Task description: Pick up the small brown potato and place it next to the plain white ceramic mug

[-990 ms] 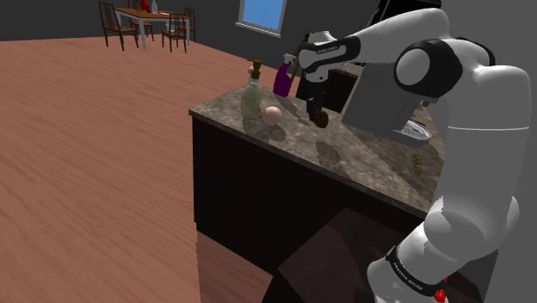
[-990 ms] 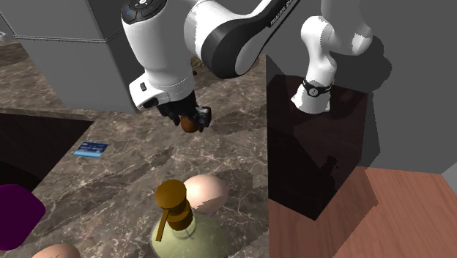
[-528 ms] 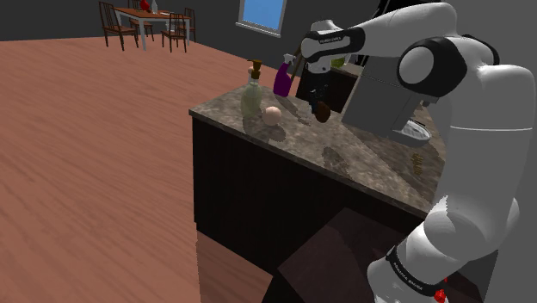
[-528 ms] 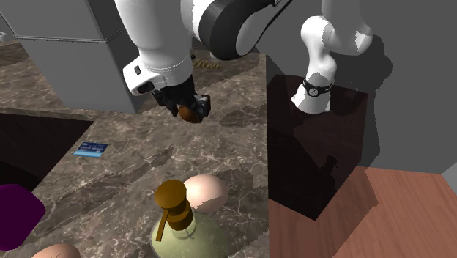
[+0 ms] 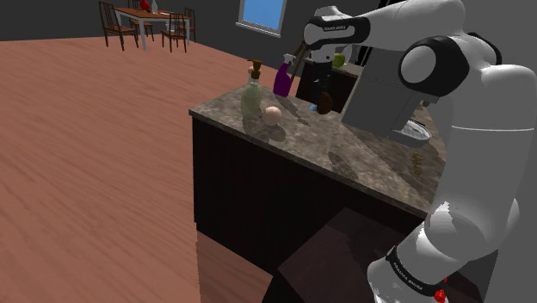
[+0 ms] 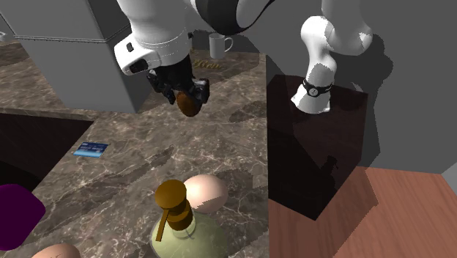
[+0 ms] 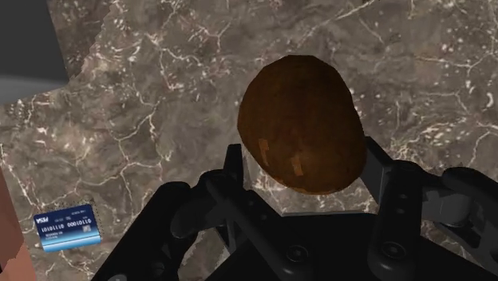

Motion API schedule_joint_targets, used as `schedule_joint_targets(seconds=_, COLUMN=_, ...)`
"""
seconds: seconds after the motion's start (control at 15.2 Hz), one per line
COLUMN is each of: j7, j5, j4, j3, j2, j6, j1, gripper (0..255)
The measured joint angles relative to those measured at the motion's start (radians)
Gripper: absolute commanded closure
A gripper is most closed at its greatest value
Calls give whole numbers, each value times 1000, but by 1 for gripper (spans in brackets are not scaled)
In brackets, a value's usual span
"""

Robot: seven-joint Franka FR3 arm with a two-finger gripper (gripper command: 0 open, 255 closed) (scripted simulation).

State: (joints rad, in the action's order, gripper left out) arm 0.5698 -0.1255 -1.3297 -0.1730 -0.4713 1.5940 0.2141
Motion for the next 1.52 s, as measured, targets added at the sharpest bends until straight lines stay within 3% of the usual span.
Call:
schedule_joint_targets(seconds=0.53, j7=23, j5=-2, j4=82, j3=-4, j2=8, j6=-87, j1=6, gripper=255)
schedule_joint_targets(seconds=1.12, j7=140, j5=-50, j4=-240, j3=-61, j2=223, j6=49, j1=84, gripper=255)
schedule_joint_targets(seconds=1.52, j7=246, j5=-79, j4=-350, j3=-112, j2=302, j6=106, j1=150, gripper=255)
